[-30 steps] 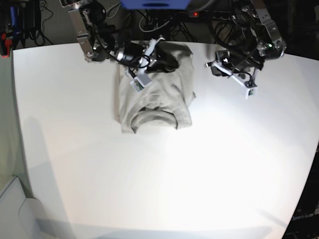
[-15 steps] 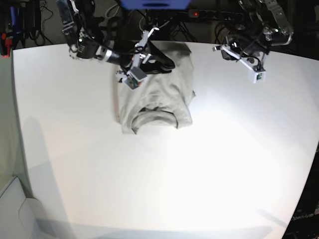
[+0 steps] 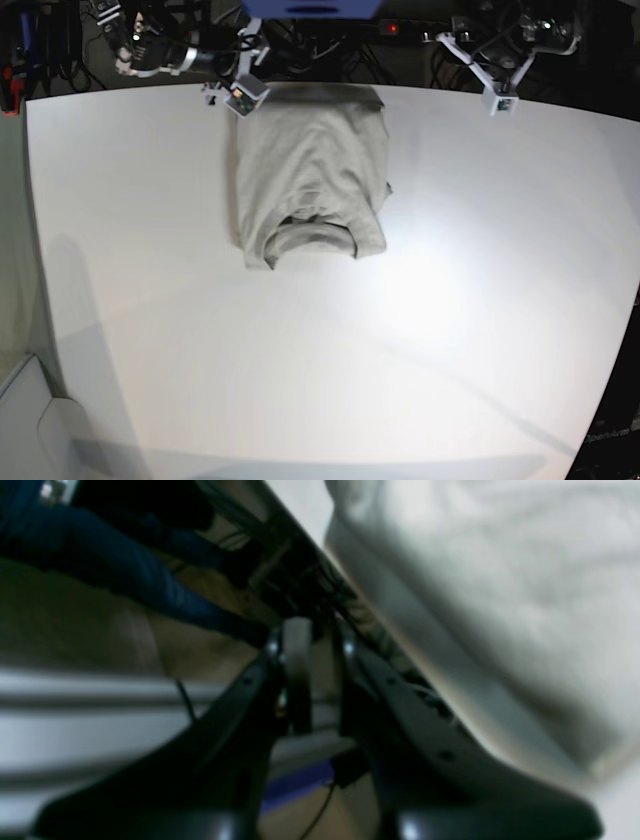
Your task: Layout the t-shirt on the table in an organized manner, then fold the t-shirt properly
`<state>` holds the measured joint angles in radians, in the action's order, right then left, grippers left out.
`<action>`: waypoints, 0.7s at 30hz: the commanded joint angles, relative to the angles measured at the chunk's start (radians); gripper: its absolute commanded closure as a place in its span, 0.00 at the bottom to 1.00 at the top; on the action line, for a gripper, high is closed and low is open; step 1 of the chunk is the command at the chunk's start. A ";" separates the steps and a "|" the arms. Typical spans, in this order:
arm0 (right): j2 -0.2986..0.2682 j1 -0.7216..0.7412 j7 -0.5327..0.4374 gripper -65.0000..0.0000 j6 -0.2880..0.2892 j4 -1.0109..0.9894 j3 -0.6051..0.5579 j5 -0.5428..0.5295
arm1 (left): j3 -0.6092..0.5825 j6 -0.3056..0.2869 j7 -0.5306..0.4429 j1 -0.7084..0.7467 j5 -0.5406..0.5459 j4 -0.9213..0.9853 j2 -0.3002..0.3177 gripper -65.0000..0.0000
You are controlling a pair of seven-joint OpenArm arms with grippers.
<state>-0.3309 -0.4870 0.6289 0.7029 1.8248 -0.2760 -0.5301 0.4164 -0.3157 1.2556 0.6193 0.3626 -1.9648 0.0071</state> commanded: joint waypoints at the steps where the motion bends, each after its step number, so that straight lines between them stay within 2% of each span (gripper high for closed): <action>1: -0.017 -0.016 -0.020 0.95 -0.005 0.019 0.001 -0.025 | -0.024 0.003 -0.030 0.044 0.011 -0.014 0.014 0.82; 4: -0.052 -0.046 -0.033 1.00 -0.005 0.016 0.001 -0.023 | -0.089 0.003 -0.135 0.101 -0.032 -0.008 0.043 0.87; 7: -0.078 -0.077 -0.086 1.00 -0.005 -0.012 0.001 -0.023 | -0.164 0.003 -0.188 0.116 -0.145 0.009 0.040 0.92; 11: -0.084 -0.108 -0.134 1.00 -0.005 -0.093 0.001 -0.022 | -0.250 0.003 -0.242 0.116 -0.248 0.080 0.020 0.92; 17: -0.096 -0.146 -0.200 1.00 -0.005 -0.193 0.001 -0.022 | -0.284 0.002 -0.324 0.107 -0.307 0.218 -0.003 0.92; 21: -0.092 -0.140 -0.235 1.00 -0.005 -0.294 -0.007 -0.022 | -0.281 0.002 -0.434 0.067 -0.308 0.413 0.001 0.92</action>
<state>-0.4129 -0.6201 0.4019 0.7021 1.5185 -0.2848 -0.5404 0.1352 -0.3111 0.8242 0.6807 0.0486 -1.5364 0.0055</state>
